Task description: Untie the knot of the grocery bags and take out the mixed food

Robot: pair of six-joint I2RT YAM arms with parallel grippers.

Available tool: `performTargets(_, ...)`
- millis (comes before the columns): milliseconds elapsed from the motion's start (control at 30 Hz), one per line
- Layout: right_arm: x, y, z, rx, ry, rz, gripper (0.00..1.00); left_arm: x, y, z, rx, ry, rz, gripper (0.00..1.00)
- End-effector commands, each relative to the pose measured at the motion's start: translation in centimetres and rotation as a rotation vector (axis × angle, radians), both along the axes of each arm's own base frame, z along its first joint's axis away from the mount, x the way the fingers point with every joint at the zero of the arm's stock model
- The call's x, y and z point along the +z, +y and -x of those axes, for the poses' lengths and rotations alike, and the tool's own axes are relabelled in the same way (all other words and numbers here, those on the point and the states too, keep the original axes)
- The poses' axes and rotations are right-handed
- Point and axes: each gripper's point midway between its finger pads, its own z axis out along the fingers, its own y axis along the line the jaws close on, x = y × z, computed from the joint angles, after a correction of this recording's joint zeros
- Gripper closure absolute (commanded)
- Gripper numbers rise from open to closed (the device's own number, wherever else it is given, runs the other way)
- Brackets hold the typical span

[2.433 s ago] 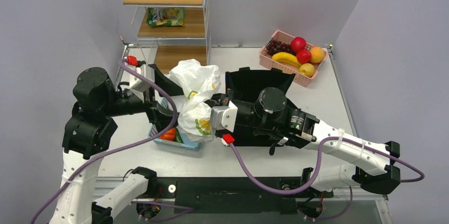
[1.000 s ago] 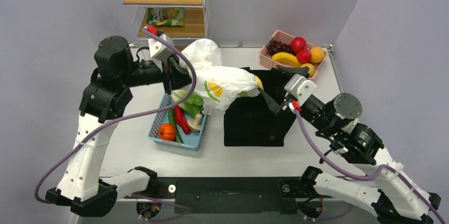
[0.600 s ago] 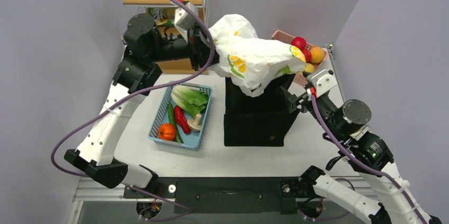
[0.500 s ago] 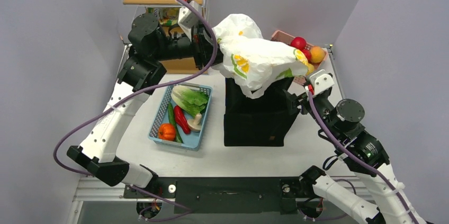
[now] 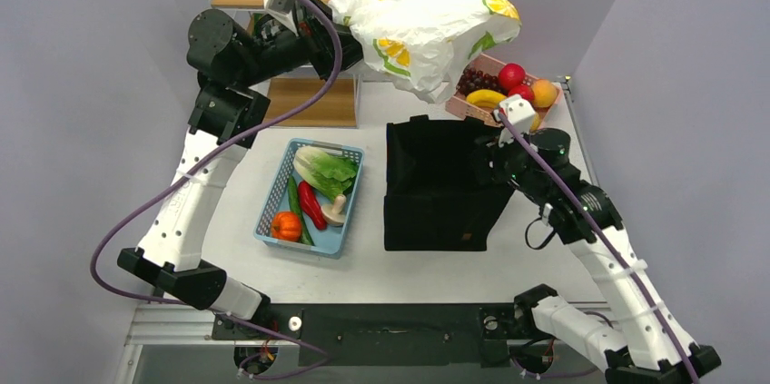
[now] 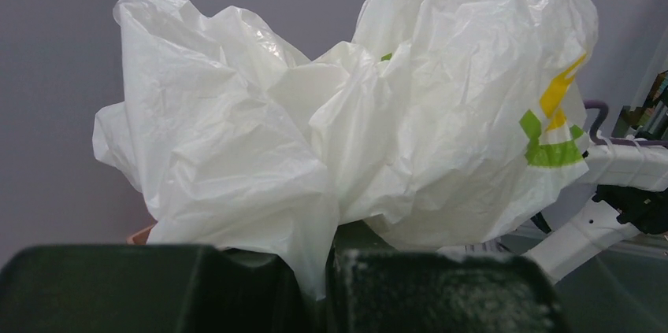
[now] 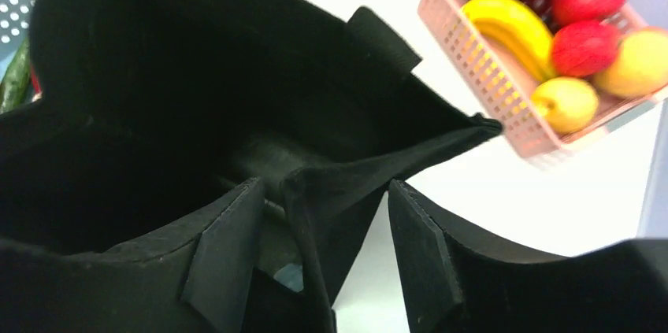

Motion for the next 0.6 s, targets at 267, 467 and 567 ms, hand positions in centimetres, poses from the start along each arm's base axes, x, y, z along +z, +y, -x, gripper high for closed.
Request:
performTargets(267,-1.9,-0.9,0.5,-0.051,0.143,-0.292,1.00,0.3,-3.6,5.9,-0.194,-0.186,0.012,1.00)
performTargets(467,0.8,1.0,0.5,0.020,0.117,-0.535,1.00,-3.0,-7.7,7.5,-0.304,-0.101,0.048,1.00)
performTargets(567,1.2,1.3,0.0,0.015,0.151,-0.629,1.00,-5.8,-9.5,6.9,-0.320,-0.001,0.051,1.00)
